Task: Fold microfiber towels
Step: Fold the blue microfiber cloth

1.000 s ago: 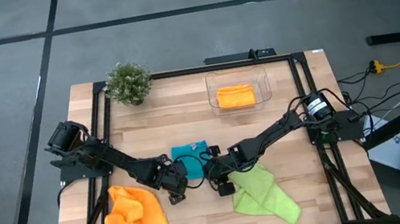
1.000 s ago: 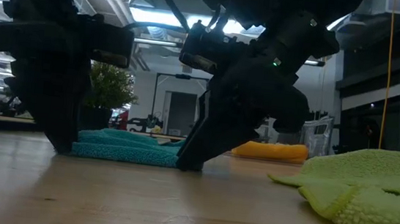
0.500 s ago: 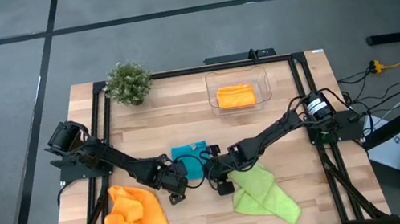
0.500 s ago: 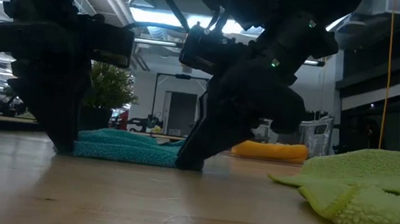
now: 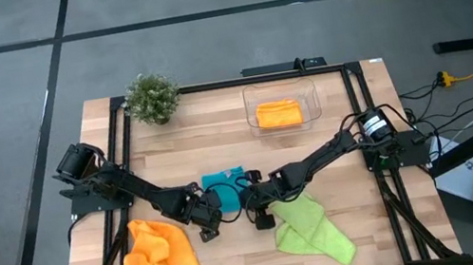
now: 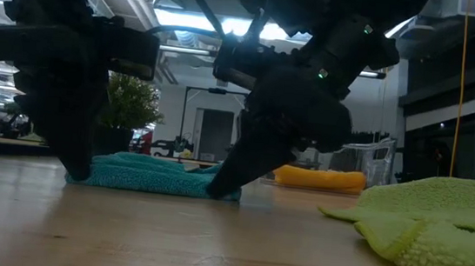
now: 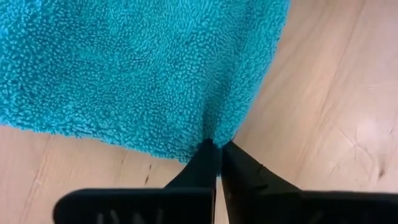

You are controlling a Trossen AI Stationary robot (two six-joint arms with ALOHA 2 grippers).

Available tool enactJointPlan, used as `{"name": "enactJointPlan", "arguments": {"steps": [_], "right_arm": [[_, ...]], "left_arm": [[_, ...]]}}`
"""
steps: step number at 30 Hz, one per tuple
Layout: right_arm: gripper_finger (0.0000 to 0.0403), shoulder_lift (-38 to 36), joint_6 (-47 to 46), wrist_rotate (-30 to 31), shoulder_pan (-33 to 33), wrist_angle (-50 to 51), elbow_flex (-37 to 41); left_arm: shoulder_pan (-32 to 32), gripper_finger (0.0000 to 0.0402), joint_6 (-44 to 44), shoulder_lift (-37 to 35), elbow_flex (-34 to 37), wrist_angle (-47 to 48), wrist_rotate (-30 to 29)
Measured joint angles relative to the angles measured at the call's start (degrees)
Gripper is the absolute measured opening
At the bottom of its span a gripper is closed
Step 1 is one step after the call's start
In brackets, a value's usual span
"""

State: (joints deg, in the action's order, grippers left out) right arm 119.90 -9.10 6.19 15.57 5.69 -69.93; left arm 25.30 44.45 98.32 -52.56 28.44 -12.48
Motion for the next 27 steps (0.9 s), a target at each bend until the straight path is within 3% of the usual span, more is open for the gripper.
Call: {"name": "enactJointPlan", "arguments": {"steps": [10, 15, 27], "right_arm": [[0.0004, -3.3, -5.9, -2.5, -0.1, 3.3, 0.2], [0.0003, -4.7, -8.7, -7.7, -0.5, 4.8, 0.2], [0.0002, -7.1, -12.1, -9.6, -1.2, 8.0, 0.2]], "left_arm": [[0.0, 0.0000, 0.7, -0.3, -0.1, -1.0, 3.1], [0.0, 0.0000, 3.5, -2.0, -0.1, -2.8, 5.2], [0.0, 0.0000, 4.6, -2.5, -7.6, 0.5, 8.3]]}}
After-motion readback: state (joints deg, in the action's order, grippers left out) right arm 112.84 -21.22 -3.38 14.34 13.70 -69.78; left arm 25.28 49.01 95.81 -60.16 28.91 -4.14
